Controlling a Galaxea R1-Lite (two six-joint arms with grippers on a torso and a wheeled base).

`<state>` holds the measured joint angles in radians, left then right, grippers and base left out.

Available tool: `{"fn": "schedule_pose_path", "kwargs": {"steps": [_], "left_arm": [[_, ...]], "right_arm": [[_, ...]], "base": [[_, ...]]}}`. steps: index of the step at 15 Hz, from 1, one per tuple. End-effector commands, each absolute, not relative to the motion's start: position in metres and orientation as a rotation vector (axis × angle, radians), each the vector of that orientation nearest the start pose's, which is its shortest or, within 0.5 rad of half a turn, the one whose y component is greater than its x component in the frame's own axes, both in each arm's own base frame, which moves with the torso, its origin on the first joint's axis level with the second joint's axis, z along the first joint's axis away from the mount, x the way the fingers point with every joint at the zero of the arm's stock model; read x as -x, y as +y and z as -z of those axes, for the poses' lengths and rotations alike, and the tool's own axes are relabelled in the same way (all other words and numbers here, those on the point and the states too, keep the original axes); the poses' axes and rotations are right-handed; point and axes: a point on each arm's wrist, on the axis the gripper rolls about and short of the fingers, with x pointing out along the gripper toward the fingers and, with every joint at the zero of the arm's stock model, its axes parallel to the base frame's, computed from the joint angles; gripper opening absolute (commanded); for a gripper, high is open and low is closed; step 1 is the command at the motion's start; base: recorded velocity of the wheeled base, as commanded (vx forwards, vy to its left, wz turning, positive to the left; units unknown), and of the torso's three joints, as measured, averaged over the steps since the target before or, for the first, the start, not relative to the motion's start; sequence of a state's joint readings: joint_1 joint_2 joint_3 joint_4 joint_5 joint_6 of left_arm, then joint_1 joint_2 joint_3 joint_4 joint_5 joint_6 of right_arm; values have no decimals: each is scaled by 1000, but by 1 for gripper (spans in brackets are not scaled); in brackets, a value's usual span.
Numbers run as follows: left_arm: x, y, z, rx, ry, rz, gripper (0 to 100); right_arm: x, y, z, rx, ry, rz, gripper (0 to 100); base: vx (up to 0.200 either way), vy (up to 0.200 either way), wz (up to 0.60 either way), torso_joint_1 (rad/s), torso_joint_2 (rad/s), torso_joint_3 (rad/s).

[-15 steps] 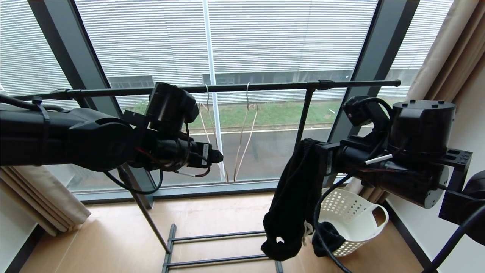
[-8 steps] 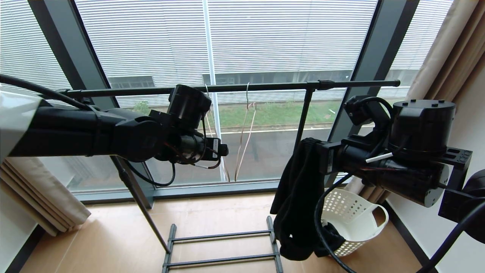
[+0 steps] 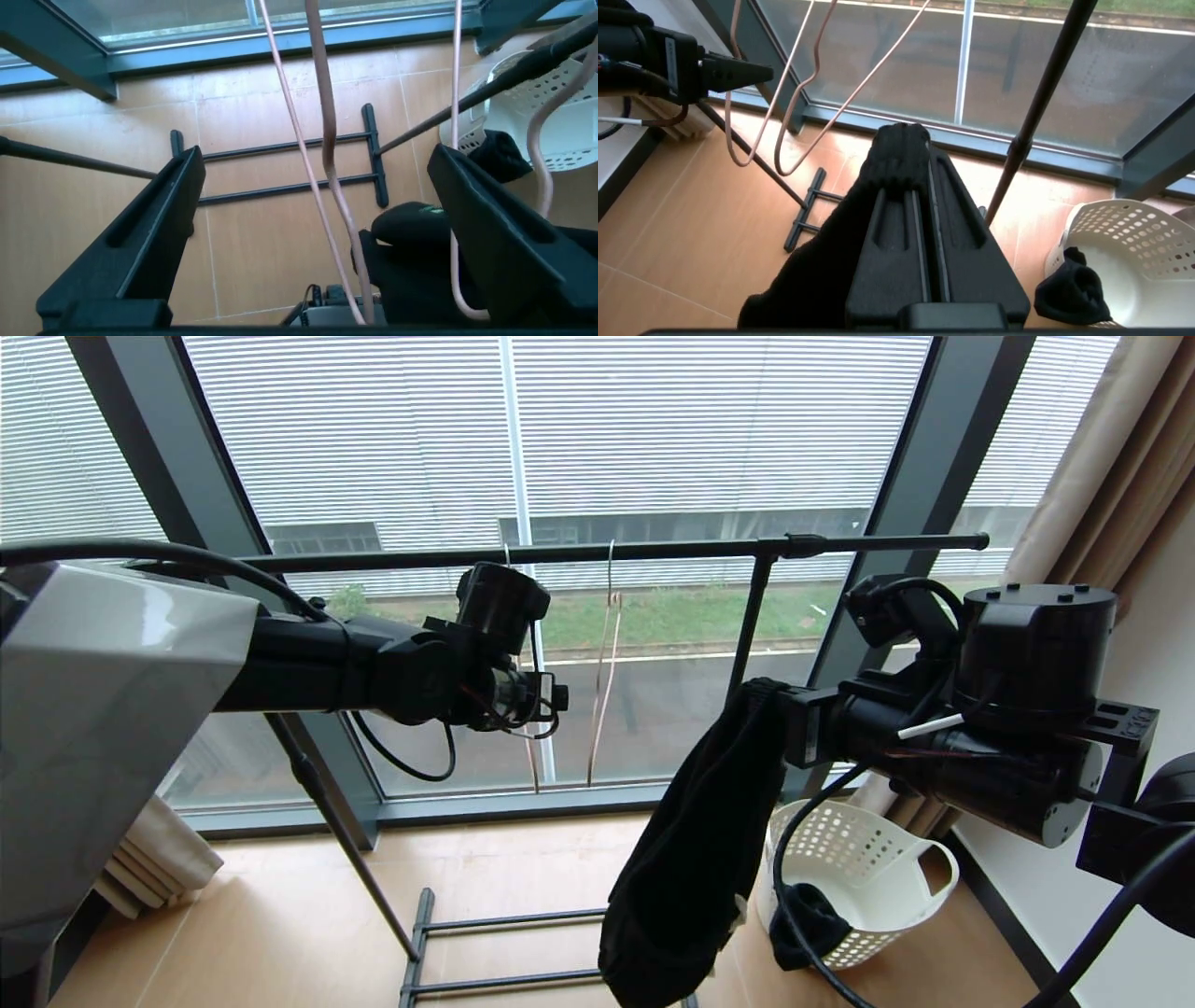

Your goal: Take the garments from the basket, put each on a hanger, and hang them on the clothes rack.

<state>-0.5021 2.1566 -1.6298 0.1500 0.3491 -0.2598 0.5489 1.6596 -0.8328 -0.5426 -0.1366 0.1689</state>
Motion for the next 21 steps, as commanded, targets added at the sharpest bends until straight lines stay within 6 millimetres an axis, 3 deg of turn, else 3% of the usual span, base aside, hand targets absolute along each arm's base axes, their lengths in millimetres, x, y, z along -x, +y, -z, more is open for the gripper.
{"fn": "schedule_pose_path", "kwargs": {"steps": [1, 11, 12, 21], "left_arm": [[-396, -204, -154, -38, 626, 26, 100], [-406, -200, -148, -23, 621, -9, 100], [-405, -200, -149, -24, 622, -9, 0], [-403, -202, -151, -26, 620, -2, 0]], "right_arm": [[-257, 154, -192, -68, 306, -385, 0], [-258, 154, -189, -66, 313, -385, 0], [-258, 155, -189, -66, 313, -385, 0], [-258, 154, -190, -66, 311, -385, 0]], "base": [[0, 0, 0, 0, 0, 0], [0, 0, 0, 0, 0, 0], [0, 0, 0, 0, 0, 0], [0, 0, 0, 0, 0, 0]]}}
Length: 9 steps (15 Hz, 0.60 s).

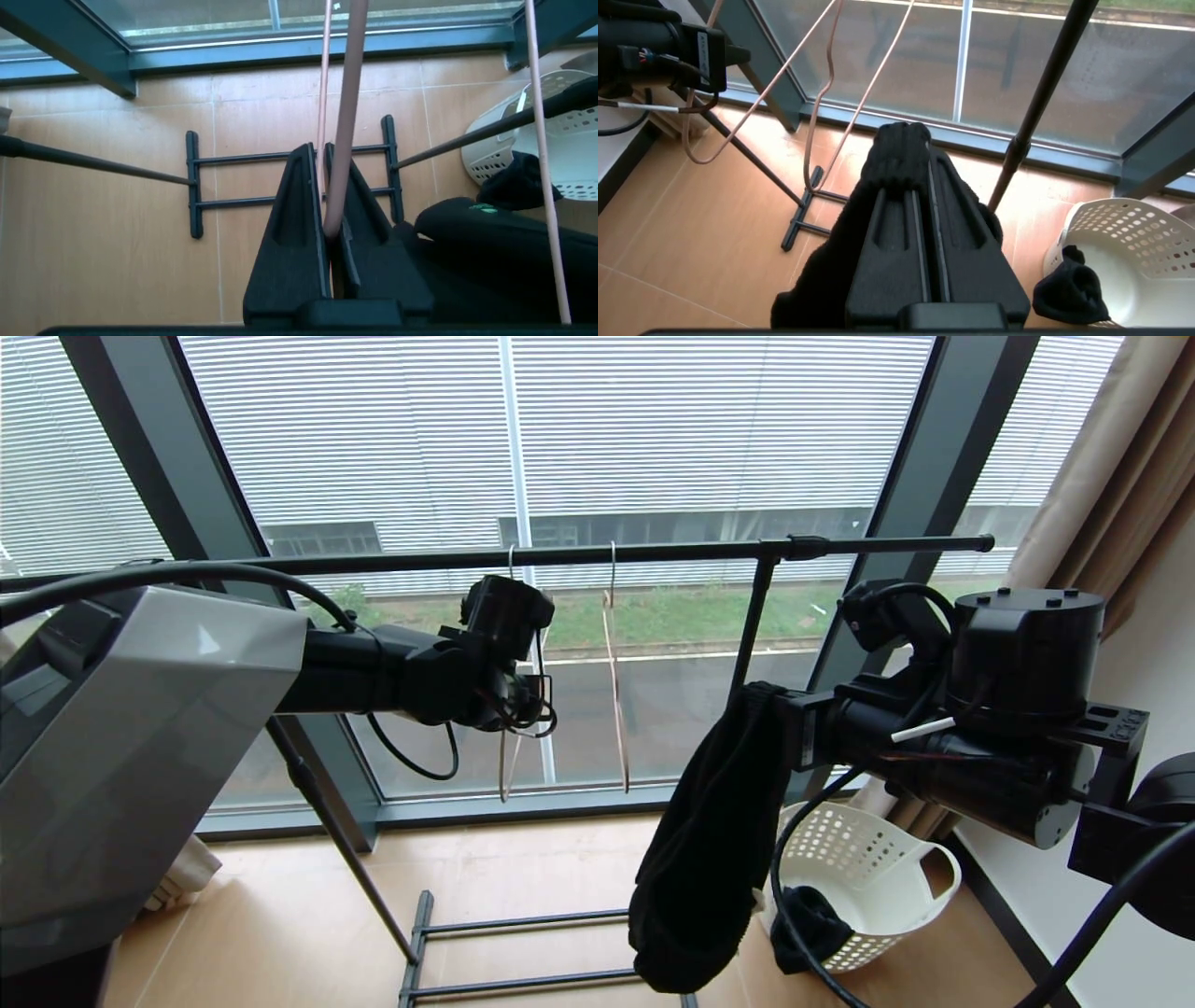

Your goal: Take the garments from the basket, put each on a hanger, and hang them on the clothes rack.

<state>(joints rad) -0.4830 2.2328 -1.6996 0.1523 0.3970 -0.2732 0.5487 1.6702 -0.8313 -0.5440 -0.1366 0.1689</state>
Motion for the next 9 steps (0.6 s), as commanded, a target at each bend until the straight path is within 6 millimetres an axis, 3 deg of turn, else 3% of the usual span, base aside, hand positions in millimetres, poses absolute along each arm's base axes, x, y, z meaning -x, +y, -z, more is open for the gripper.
{"fn": "schedule_pose_path", "kwargs": {"steps": [1, 4, 9], "left_arm": [[-402, -202, -155, -21, 611, 0, 0], [-390, -202, -177, -8, 572, 20, 0], [-354, -203, -200, -17, 558, 66, 0]], "right_arm": [[-258, 154, -190, -66, 311, -385, 0], [-258, 154, -190, -67, 310, -385, 0], [-258, 154, -190, -66, 311, -385, 0]], "base": [[0, 0, 0, 0, 0, 0], [0, 0, 0, 0, 0, 0], [0, 0, 0, 0, 0, 0]]}}
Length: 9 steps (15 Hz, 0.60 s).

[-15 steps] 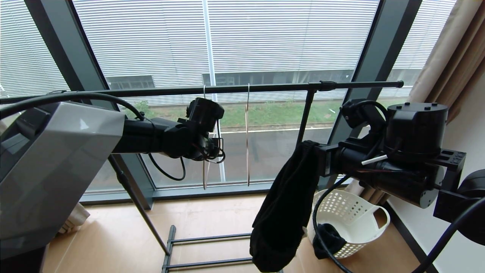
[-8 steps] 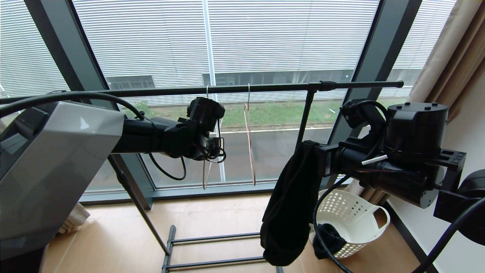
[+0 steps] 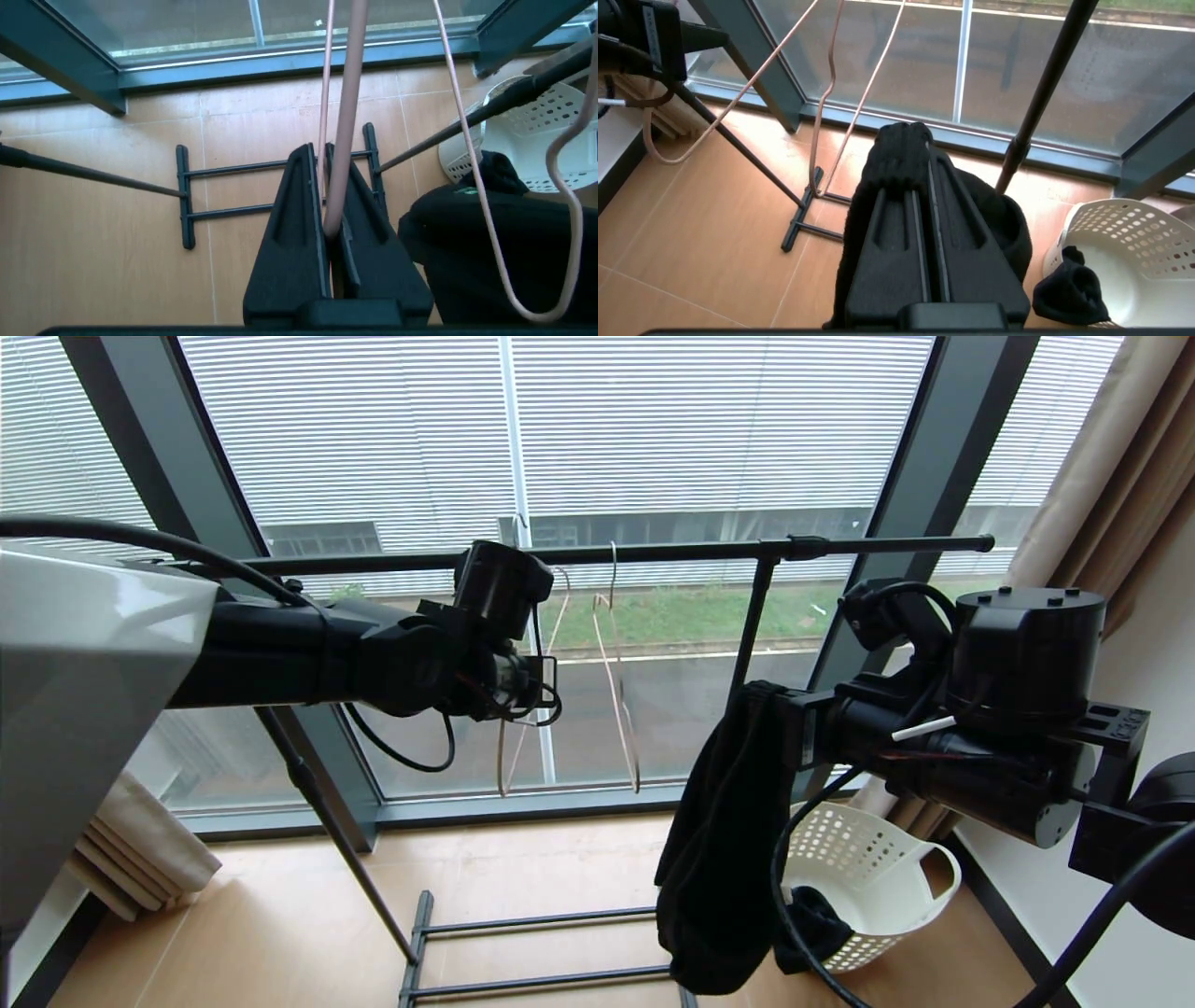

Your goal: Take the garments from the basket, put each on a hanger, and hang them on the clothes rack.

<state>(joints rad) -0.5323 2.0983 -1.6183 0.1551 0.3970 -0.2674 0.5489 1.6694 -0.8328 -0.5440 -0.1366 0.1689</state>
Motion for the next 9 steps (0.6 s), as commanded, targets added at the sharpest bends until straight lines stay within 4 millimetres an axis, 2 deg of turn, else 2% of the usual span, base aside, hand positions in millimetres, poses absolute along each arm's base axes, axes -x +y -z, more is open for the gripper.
{"fn": "schedule_pose_path", "kwargs": {"steps": [1, 4, 5, 6, 9], "left_arm": [[-344, -199, -205, -20, 561, 70, 0], [-293, -171, -217, -30, 582, 81, 0], [-281, -164, -218, -33, 586, 84, 0], [-251, -153, -216, -47, 605, 101, 0], [-197, -123, -205, -62, 575, 134, 0]], "right_arm": [[-258, 154, -190, -66, 311, -385, 0], [-257, 154, -188, -64, 316, -384, 0], [-257, 154, -187, -63, 320, -382, 0], [-256, 153, -187, -50, 319, -386, 0], [-252, 151, -179, -6, 338, -375, 0]], "base": [[0, 0, 0, 0, 0, 0], [0, 0, 0, 0, 0, 0], [0, 0, 0, 0, 0, 0], [0, 0, 0, 0, 0, 0], [0, 0, 0, 0, 0, 0]]}}
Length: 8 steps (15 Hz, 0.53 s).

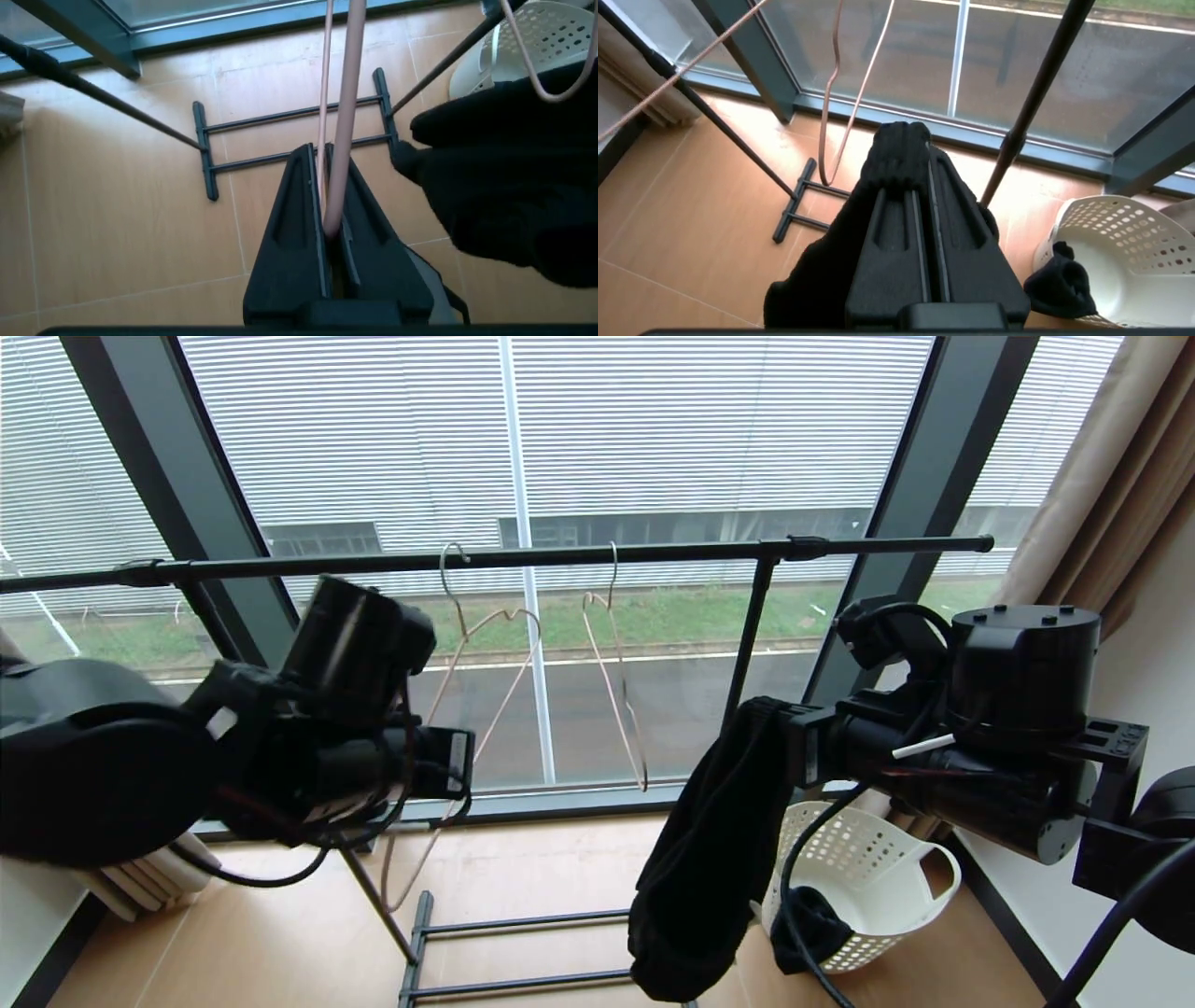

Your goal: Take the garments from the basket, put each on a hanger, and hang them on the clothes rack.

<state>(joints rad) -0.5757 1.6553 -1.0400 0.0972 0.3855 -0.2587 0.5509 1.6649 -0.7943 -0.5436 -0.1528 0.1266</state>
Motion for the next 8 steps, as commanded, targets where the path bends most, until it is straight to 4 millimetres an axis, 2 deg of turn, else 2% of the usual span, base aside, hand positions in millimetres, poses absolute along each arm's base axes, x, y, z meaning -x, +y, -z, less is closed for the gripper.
{"fn": "schedule_pose_path", "kwargs": {"steps": [1, 3, 4, 5, 8], "left_arm": [[-180, -112, -198, -85, 582, 160, 0], [-148, -94, -180, -93, 603, 300, 0], [-143, -92, -177, -93, 605, 329, 0], [-128, -83, -162, -103, 591, 423, 0], [-121, -81, -145, -105, 509, 563, 0]], "right_arm": [[-251, 152, -178, 19, 340, -368, 0], [-248, 156, -179, 111, 321, -349, 0], [-248, 157, -179, 128, 317, -339, 0], [-248, 157, -177, 202, 314, -278, 0], [-250, 155, -180, 284, 311, -181, 0]], "base": [[0, 0, 0, 0, 0, 0], [0, 0, 0, 0, 0, 0], [0, 0, 0, 0, 0, 0], [0, 0, 0, 0, 0, 0], [0, 0, 0, 0, 0, 0]]}}
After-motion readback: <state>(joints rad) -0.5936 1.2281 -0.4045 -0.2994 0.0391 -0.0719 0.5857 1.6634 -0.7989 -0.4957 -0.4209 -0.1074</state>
